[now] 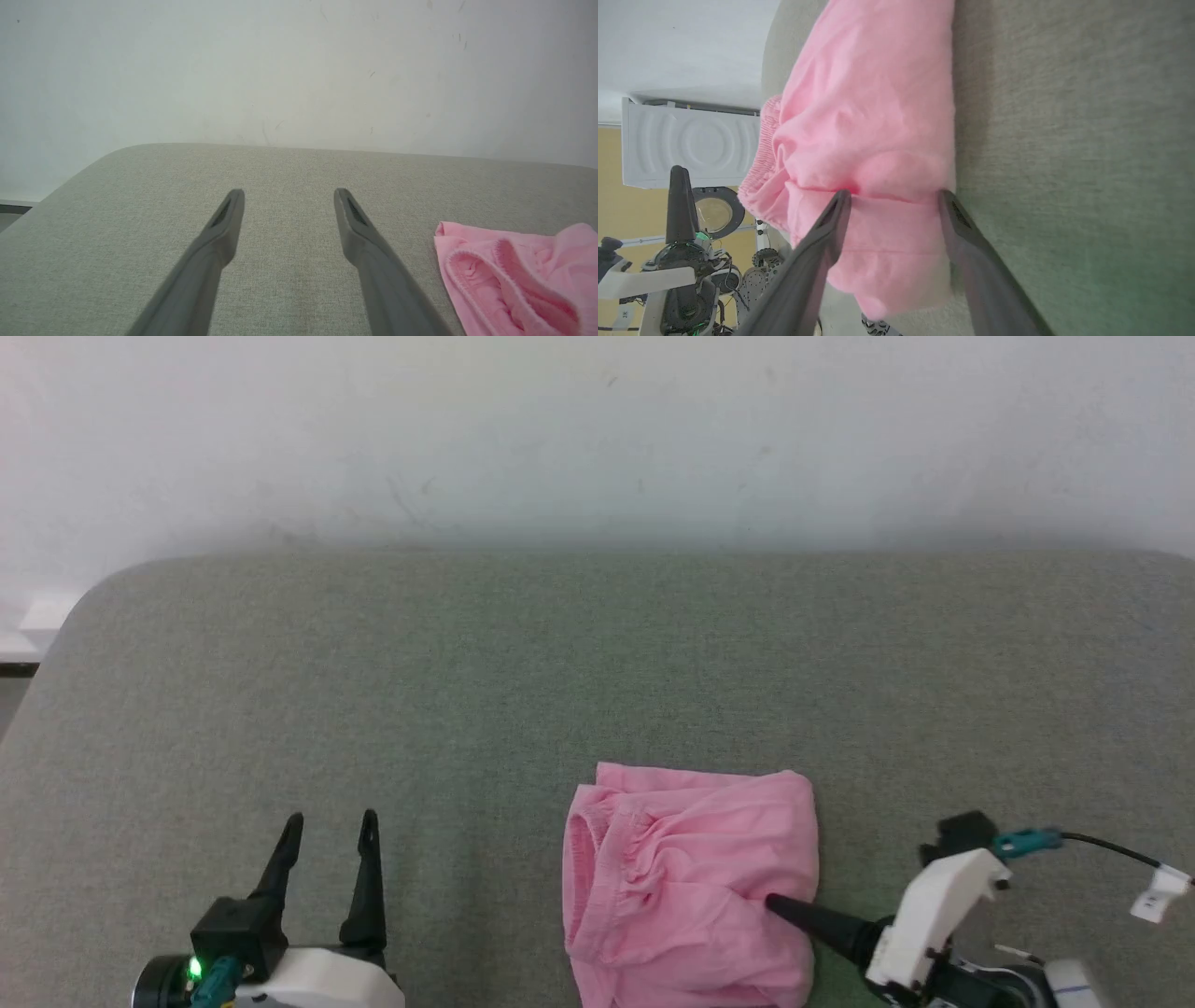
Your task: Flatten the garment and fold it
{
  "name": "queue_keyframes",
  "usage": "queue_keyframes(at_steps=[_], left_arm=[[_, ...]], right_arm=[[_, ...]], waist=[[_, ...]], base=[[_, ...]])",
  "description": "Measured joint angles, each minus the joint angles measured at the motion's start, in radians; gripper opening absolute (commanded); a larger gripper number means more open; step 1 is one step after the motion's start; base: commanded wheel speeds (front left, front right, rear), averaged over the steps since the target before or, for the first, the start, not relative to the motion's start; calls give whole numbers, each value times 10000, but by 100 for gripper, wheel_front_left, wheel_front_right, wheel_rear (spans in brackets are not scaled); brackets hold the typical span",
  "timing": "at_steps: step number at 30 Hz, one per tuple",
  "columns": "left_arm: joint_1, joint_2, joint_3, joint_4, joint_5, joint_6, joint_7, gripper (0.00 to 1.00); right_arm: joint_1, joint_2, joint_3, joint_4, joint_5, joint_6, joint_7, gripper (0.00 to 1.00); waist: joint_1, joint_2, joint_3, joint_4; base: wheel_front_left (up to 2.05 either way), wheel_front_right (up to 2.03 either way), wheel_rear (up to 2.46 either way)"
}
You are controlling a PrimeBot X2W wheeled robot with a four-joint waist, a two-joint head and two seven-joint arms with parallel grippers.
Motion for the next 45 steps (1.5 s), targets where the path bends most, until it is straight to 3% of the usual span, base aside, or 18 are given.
queue_keyframes(at_steps=[5,6,7,8,15,24,32,39,45], left_arm=[[-260,138,-12,-132,178,-201,0,100],[-275,150,-8,-163,224,-259,0,100],[-275,151,-2,-176,226,-263,0,100],[-274,148,10,-180,226,-272,0,100],[-231,58,138,-142,297,-349,0,100],[-65,-105,96,-31,391,-533,0,100],[-352,-311,123,-186,468,-700,0,100],[-1349,-426,33,-293,719,-894,0,100],[-2157,-464,-140,-278,913,-1174,0,100]], right_arm=[[-650,6,773,1141,151,2,-382,100],[-764,-15,918,1294,113,4,-449,82],[-875,-27,1039,1448,56,6,-512,30],[-971,-63,1191,1557,-12,13,-531,0],[-1092,-784,2462,1076,-723,2,-1250,0],[-1197,-3488,4646,-855,-3685,4,-1570,0],[-1663,-5175,4084,-953,-5298,15,-1848,0],[-2197,-5833,2763,472,-5586,12,-2997,0],[-2791,-5996,1760,1987,-5697,13,-4355,0]], waist=[[0,0,165,216],[0,0,189,264],[0,0,210,309],[0,0,227,349],[1,0,136,335],[0,0,-25,-414],[0,0,169,-1607],[1,0,1009,-2374],[2,0,2005,-2649]], base=[[0,0,0],[0,0,0],[0,0,0],[0,0,0],[0,0,0],[0,0,0],[0,0,0],[0,0,0],[0,0,0]])
